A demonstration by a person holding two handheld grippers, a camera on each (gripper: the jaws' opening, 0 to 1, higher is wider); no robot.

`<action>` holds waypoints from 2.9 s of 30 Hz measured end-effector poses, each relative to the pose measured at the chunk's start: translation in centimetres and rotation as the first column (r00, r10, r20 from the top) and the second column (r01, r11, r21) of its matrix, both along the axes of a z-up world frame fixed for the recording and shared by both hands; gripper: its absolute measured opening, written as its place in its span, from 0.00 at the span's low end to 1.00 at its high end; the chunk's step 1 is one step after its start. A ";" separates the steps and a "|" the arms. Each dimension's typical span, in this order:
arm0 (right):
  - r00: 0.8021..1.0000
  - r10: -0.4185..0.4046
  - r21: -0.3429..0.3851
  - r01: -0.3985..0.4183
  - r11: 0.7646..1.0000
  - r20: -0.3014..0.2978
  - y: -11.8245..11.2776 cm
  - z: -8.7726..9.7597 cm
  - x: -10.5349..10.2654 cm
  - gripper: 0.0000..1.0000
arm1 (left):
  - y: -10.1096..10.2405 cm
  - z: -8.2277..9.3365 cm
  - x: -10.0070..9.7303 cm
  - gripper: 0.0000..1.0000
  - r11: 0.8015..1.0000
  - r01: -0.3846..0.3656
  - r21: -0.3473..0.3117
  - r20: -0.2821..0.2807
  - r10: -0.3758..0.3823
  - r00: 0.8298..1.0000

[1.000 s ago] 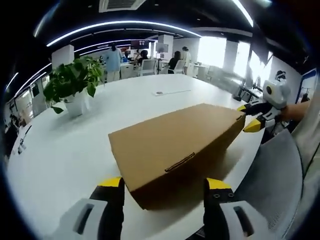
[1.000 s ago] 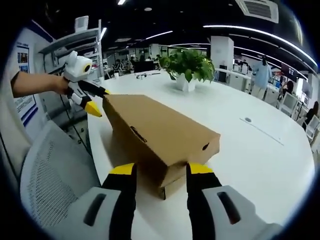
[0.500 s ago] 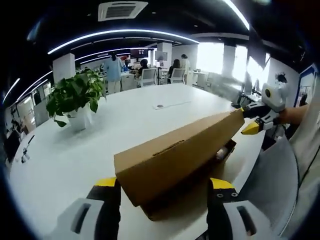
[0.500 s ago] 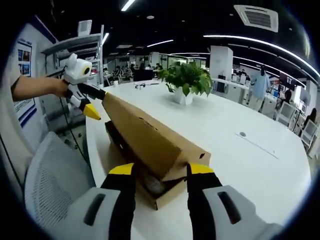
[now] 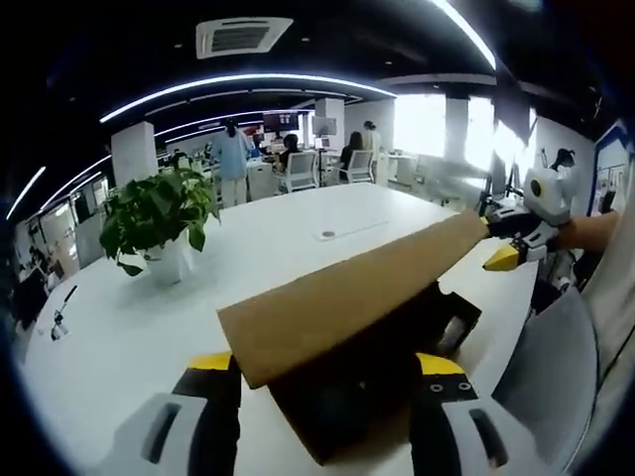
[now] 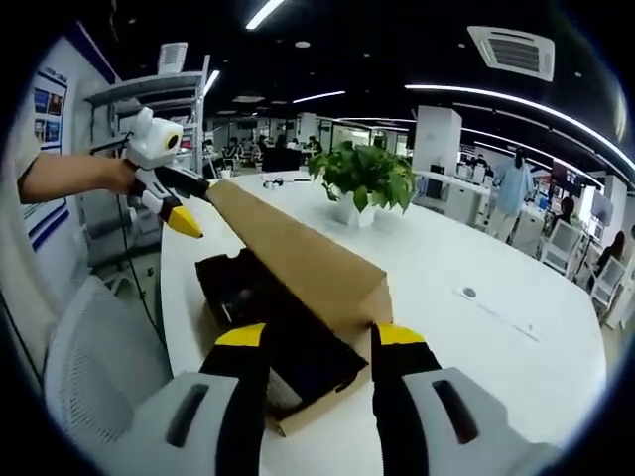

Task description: Operate the shoe box by opening the lid, removing the specified soft item, and placing it in the target area until the item is outside and the box remains undamaged.

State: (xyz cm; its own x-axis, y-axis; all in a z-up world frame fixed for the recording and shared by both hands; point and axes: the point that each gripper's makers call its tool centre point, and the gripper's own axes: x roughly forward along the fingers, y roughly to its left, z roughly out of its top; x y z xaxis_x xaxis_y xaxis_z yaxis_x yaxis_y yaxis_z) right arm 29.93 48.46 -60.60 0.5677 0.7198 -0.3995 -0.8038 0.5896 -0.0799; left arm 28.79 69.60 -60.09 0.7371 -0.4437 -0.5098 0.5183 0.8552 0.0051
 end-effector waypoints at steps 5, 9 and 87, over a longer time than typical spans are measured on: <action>1.000 0.007 -0.010 -0.006 1.000 0.020 0.0 0.7 1.1 0.37 | 0.1 0.7 1.0 0.70 1.000 -0.006 -0.001 0.022 0.006 1.000; 1.000 0.008 -0.009 -0.008 1.000 0.029 0.0 1.0 1.9 0.38 | 0.3 1.1 1.9 0.68 1.000 -0.015 -0.002 0.037 0.015 0.999; 0.981 -0.181 -0.096 0.174 0.980 -0.067 -2.1 -5.5 9.9 0.06 | 5.9 0.8 14.9 0.03 0.968 -0.251 0.010 0.110 0.249 0.962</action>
State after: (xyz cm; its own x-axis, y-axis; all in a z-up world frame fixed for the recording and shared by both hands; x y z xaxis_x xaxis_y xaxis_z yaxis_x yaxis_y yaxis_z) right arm 39.81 46.36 -66.15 0.6492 0.5698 -0.5039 -0.6927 0.7166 -0.0820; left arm 43.72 75.53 -59.28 0.8738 -0.2273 -0.4299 0.2835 0.9564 0.0704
